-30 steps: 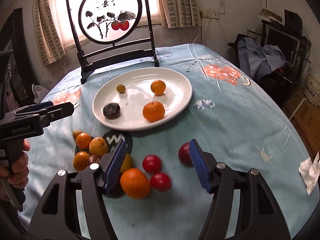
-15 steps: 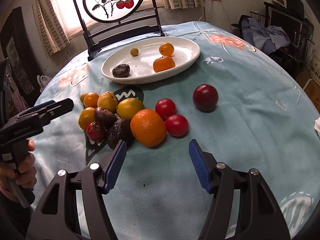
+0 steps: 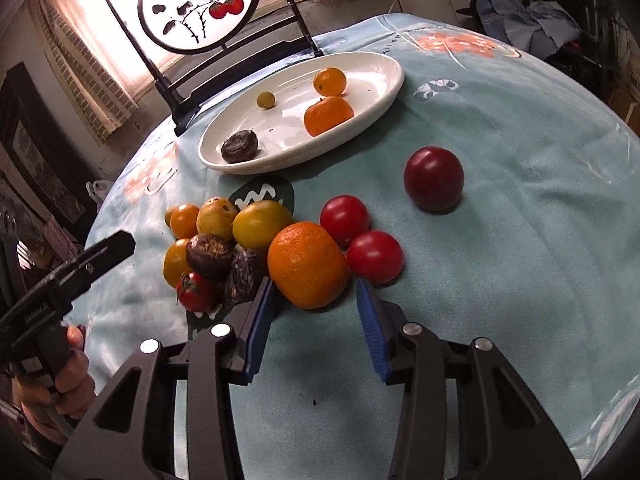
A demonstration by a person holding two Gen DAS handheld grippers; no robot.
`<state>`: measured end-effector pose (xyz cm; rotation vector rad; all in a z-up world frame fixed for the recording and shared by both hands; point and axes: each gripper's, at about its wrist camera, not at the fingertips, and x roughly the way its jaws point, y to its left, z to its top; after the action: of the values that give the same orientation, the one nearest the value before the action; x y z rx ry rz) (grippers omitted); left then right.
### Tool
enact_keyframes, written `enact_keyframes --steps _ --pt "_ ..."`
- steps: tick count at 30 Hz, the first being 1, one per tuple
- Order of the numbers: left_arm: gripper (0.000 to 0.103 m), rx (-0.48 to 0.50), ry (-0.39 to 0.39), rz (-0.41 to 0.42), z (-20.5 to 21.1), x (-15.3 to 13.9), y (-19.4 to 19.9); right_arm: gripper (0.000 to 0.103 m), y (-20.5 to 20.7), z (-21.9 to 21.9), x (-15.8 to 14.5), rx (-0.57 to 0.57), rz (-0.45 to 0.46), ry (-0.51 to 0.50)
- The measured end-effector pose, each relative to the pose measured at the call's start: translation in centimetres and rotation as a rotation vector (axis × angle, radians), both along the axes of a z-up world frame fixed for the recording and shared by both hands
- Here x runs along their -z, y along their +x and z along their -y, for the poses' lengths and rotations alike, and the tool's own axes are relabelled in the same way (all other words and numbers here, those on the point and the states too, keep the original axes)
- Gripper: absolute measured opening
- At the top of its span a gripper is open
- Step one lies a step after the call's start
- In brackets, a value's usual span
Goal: Organize fruits
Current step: 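Grasp an orange with the right gripper while the left grasps a red tomato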
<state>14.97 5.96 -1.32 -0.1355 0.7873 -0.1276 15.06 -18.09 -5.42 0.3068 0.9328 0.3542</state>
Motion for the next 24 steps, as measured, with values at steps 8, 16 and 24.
enact_keyframes --steps 8,16,24 --pt "0.101 -0.013 0.020 -0.017 -0.1 0.6 0.3 0.043 1.8 -0.2 -0.1 0.051 -0.014 0.091" --pt "0.101 -0.015 0.024 -0.036 -0.3 1.2 0.7 0.040 0.3 0.4 -1.1 0.043 0.026 0.027" --pt "0.082 0.231 -0.011 -0.026 1.2 0.1 -0.8 0.041 -3.2 2.5 -4.4 0.008 0.145 -0.053"
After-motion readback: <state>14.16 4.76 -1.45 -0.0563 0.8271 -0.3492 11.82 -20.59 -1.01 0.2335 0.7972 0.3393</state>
